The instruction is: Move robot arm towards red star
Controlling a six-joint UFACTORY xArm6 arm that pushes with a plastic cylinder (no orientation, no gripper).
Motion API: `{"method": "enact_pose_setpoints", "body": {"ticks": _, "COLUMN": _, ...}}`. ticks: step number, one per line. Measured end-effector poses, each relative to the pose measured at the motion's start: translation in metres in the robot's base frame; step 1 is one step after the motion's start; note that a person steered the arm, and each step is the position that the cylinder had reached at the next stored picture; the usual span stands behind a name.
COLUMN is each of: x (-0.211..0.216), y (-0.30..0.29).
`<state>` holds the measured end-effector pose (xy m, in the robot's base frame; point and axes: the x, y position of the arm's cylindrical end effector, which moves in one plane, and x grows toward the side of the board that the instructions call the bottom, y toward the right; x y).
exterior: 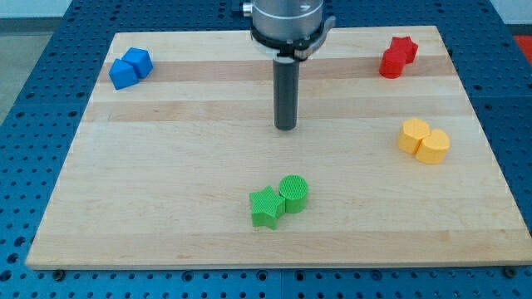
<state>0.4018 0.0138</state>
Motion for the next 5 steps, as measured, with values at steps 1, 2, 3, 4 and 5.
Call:
{"method": "enact_pose_setpoints", "body": {"ticks": 1, "x": -0.073, "y": 0.016}}
{"method": "enact_pose_setpoints", "body": {"ticks": 2, "x": -0.129, "y": 0.027}}
{"method": "enact_pose_setpoints", "body": {"ticks": 3, "x": -0.134, "y": 0.044}}
{"method": "enact_pose_setpoints", "body": {"ticks": 4, "x": -0.144, "y": 0.091}}
{"method": "enact_pose_setpoints", "body": {"ticks": 5, "x": -0.145, "y": 0.108}}
